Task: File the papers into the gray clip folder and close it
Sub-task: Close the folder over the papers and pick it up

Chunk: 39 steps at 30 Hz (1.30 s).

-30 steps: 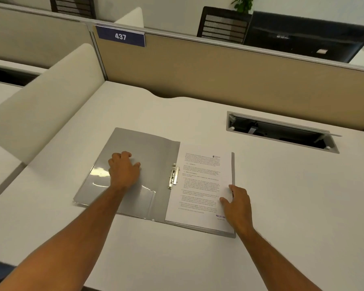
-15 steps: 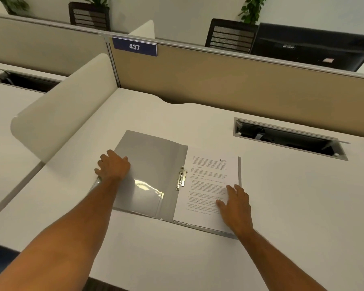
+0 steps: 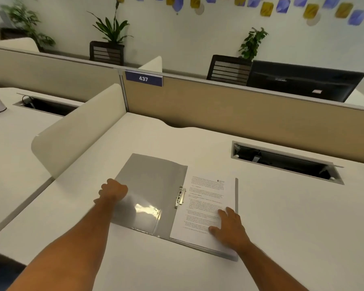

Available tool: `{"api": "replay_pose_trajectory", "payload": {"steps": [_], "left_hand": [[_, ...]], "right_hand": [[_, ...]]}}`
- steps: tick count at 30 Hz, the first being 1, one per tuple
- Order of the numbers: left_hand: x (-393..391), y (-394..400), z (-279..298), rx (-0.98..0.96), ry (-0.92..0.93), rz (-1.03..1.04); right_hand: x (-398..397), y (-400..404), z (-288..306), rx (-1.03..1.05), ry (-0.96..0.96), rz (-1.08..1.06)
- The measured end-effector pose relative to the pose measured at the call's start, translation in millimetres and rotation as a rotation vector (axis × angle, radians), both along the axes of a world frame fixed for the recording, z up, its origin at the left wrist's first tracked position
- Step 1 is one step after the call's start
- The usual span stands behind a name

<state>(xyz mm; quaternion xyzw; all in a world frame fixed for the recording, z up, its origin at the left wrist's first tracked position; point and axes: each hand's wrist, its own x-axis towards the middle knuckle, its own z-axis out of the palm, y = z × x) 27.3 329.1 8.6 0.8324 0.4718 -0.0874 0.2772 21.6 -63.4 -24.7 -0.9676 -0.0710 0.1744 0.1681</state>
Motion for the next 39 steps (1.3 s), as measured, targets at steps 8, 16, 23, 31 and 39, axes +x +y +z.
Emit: {"api": "replay_pose_trajectory", "payload": {"steps": [8, 16, 23, 31, 39], "left_hand": [[-29, 2, 2, 0.001, 0.016, 0.053], [-44, -16, 33, 0.176, -0.098, 0.147], [-40, -67, 113, 0.609, -0.149, -0.215], [-38, -147, 175, 0.619, -0.266, -0.504], [-19, -199, 146, 0.248, -0.279, -0.602]], "right_hand": [[-2, -3, -2, -0.048, 0.043, 0.046], [1, -7, -2, -0.068, 0.056, 0.086], [4, -10, 3, -0.059, 0.010, 0.115], [16, -15, 18, 0.020, 0.036, 0.093], [25, -32, 26, 0.207, 0.139, 0.036]]}}
